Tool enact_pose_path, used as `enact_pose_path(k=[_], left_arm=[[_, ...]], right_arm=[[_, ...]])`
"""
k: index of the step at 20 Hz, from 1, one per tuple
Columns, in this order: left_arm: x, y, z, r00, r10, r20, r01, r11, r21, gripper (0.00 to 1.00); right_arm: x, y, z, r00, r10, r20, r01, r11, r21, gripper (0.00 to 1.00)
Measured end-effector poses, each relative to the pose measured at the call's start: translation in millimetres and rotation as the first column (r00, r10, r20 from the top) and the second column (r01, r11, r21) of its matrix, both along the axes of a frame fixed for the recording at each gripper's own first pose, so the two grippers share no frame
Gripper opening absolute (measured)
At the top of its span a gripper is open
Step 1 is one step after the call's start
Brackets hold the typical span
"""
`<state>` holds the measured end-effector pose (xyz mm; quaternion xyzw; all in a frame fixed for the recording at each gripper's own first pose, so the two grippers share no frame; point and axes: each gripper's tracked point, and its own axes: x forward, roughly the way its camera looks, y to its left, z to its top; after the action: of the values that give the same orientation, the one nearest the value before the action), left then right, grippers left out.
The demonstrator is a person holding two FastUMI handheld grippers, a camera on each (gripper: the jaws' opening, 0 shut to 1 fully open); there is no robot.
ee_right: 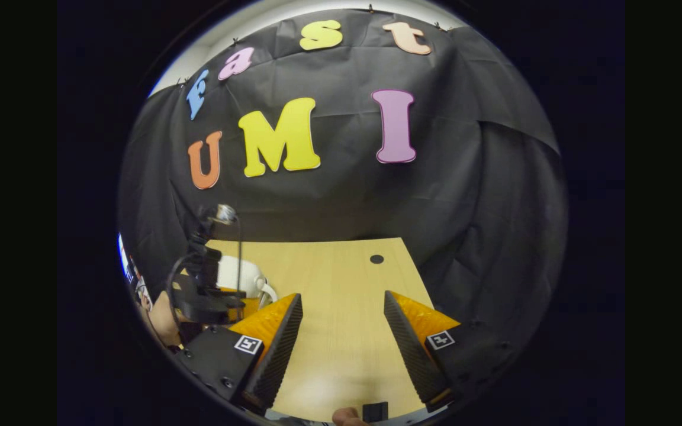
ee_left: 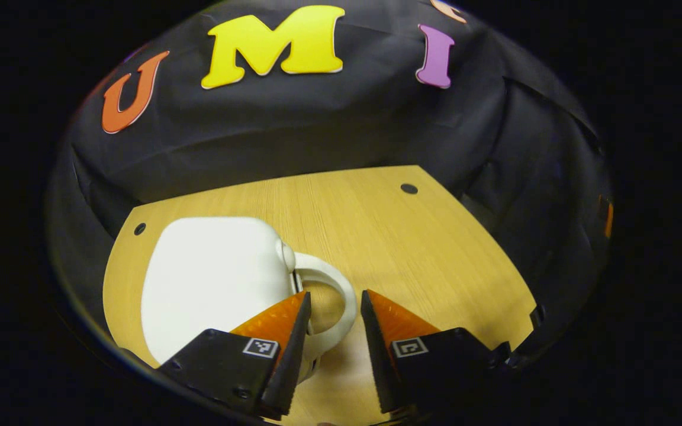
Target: First open the suitcase, pack the skin care products into it, and then close the suitcase.
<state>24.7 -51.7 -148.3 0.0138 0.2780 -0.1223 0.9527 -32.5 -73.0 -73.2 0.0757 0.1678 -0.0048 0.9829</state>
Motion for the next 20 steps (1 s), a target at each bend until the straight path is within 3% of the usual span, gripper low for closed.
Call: enact_pose_path(k=[2, 4, 6, 9, 12, 16, 20], left_arm=[[-6.4, 17.0, 39.0, 0.995, 0.045, 0.089, -0.044, 0.999, -0.018, 0.87], [-15.6, 39.9, 80.1, 0.979, 0.100, 0.180, -0.094, 0.995, -0.043, 0.97], [-27.7, 67.6, 120.9, 0.948, 0.165, 0.273, -0.147, 0.985, -0.086, 0.98], [-49.0, 107.1, 166.3, 0.888, 0.259, 0.379, -0.217, 0.964, -0.151, 0.98], [-72.6, 147.1, 188.0, 0.845, 0.313, 0.434, -0.283, 0.950, -0.135, 0.98], [-93.7, 170.1, 193.0, 0.822, 0.325, 0.468, -0.304, 0.945, -0.122, 0.98], [-98.9, 187.1, 185.4, 0.825, 0.315, 0.469, -0.299, 0.948, -0.112, 0.98]], right_arm=[[5.1, 13.2, 3.8, 1.000, 0.007, 0.000, -0.007, 1.000, -0.014, 0.82], [11.2, 31.5, 11.9, 1.000, 0.026, 0.013, -0.026, 0.999, -0.034, 0.82], [18.5, 52.8, 25.1, 0.998, 0.053, 0.046, -0.050, 0.996, -0.068, 0.78], [27.3, 82.6, 49.6, 0.989, 0.084, 0.119, -0.068, 0.989, -0.134, 0.82], [32.8, 116.4, 81.0, 0.968, 0.113, 0.224, -0.079, 0.984, -0.158, 0.82], [30.2, 156.8, 106.7, 0.937, 0.152, 0.314, -0.101, 0.980, -0.172, 0.81], [27.4, 186.3, 111.3, 0.925, 0.177, 0.337, -0.116, 0.974, -0.194, 0.81]])
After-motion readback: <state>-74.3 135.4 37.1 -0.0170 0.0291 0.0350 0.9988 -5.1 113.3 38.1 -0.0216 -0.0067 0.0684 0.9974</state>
